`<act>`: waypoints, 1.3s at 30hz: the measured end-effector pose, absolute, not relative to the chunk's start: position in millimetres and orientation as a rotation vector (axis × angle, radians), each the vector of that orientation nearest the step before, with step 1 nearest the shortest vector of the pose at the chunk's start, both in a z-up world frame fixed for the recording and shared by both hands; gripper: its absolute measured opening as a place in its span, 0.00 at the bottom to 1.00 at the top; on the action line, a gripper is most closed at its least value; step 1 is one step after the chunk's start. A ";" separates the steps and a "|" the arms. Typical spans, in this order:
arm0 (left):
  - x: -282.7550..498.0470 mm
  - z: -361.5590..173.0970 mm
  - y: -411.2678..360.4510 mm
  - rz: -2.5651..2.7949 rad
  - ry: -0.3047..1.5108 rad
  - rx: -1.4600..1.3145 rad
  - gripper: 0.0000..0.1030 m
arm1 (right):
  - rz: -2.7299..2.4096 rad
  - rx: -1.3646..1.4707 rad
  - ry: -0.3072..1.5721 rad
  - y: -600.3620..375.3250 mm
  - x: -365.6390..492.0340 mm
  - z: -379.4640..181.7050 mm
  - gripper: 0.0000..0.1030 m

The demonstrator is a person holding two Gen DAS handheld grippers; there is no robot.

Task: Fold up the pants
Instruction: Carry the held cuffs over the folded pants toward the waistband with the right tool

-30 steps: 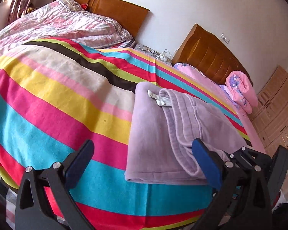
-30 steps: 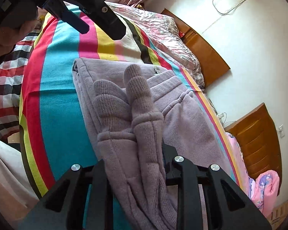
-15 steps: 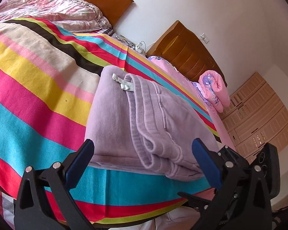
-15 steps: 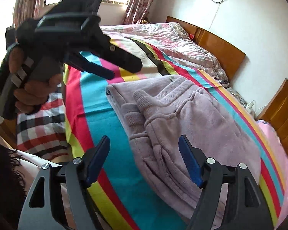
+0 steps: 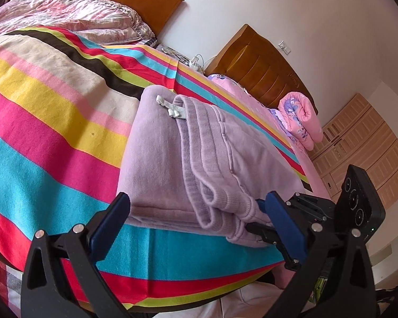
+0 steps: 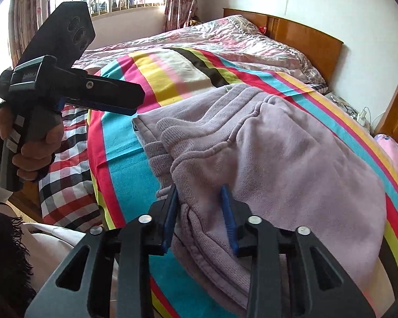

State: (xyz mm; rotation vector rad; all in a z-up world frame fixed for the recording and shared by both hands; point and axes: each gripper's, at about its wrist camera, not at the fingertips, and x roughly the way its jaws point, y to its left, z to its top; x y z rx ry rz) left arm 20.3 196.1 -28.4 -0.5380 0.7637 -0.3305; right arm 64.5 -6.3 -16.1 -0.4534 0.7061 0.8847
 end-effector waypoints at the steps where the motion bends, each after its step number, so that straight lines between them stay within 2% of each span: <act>1: 19.9 -27.5 197.3 -0.328 0.760 -0.540 0.98 | 0.878 -0.477 0.680 -5.0 61.5 -12.5 0.13; 8: 12.1 -15.0 207.6 -0.306 0.712 -0.545 0.98 | 0.832 -0.539 0.502 -9.6 37.1 36.8 0.10; 13: 13.9 -18.9 207.4 -0.299 0.723 -0.551 0.98 | 0.843 -0.647 0.618 2.7 31.4 -22.4 0.11; 14: 14.2 -20.2 206.7 -0.298 0.728 -0.552 0.98 | 0.841 -0.657 0.618 4.0 30.6 -31.3 0.13; 15: 14.3 -21.1 205.6 -0.297 0.733 -0.551 0.98 | 0.850 -0.640 0.614 3.6 30.3 -32.9 0.21; 17: 15.0 -22.0 204.3 -0.296 0.736 -0.546 0.98 | 0.863 -0.606 0.610 0.9 30.7 -26.7 0.26; 18: 15.2 -21.9 203.8 -0.297 0.736 -0.545 0.98 | 0.874 -0.609 0.605 0.2 29.4 -23.7 0.39; 20: 15.7 -22.2 202.7 -0.300 0.736 -0.546 0.98 | 0.881 -0.646 0.569 2.2 21.4 -23.3 0.51; 23: 15.3 -23.9 201.4 -0.304 0.740 -0.545 0.98 | 0.820 -0.835 0.510 14.1 10.7 -38.5 0.50; 26: 14.0 -24.0 199.5 -0.322 0.744 -0.553 0.98 | 0.741 -1.004 0.420 23.0 3.8 -54.1 0.42; 28: 12.7 -23.6 198.8 -0.345 0.747 -0.560 0.98 | 0.678 -1.123 0.358 29.0 0.5 -67.3 0.41; 29: 12.2 -23.4 198.8 -0.358 0.750 -0.568 0.98 | 0.658 -1.161 0.328 30.4 -1.0 -71.3 0.36; 31: 11.2 -22.6 198.1 -0.387 0.763 -0.585 0.98 | 0.651 -1.140 0.300 28.1 -1.9 -64.9 0.19; 32: 10.5 -21.5 197.3 -0.406 0.770 -0.594 0.98 | 0.650 -1.095 0.285 24.3 -1.5 -55.6 0.16; 39: 32.7 -11.9 185.4 -0.668 0.846 -0.795 0.98 | 0.597 -0.917 0.203 6.2 5.5 -14.3 0.14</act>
